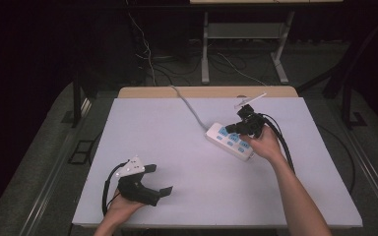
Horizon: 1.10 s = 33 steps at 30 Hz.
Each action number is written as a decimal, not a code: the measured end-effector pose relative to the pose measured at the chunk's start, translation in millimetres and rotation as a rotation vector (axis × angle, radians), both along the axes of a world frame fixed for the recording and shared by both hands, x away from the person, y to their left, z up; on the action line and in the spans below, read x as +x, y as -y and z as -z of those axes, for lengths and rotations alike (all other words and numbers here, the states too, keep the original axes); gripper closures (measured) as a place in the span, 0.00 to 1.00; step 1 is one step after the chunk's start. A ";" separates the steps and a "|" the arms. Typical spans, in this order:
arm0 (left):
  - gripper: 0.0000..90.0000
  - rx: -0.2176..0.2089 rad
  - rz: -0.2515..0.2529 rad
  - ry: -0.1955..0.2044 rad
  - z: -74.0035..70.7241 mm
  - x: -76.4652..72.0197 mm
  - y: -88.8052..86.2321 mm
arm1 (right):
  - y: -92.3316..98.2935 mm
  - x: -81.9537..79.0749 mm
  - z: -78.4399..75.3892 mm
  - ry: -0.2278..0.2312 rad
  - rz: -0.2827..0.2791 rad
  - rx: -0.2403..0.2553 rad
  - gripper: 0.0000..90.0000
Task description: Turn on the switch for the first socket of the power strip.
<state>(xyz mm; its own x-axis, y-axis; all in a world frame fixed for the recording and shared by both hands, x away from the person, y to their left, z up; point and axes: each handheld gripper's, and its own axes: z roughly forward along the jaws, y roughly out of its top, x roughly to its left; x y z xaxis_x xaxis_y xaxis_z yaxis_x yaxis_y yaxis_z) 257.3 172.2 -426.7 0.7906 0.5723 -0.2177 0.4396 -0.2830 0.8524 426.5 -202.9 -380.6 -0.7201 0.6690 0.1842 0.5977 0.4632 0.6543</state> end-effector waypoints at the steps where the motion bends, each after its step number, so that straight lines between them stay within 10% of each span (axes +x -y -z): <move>1: 0.00 0.000 0.000 0.000 0.0 -0.1 0.1 | 0.0 0.0 0.0 0.000 0.000 0.000 1.00; 22: 0.00 -0.005 0.000 0.002 -0.2 -1.1 1.5 | 57.8 -35.8 -31.9 0.010 0.066 0.076 0.94; 29: 0.00 -0.005 0.000 0.000 0.0 -1.1 2.0 | 78.2 -54.3 -28.2 -0.001 0.141 0.147 0.68; 33: 0.00 -0.005 -0.002 0.000 0.1 -1.1 2.0 | 82.5 -67.0 -26.4 -0.003 0.187 0.169 0.33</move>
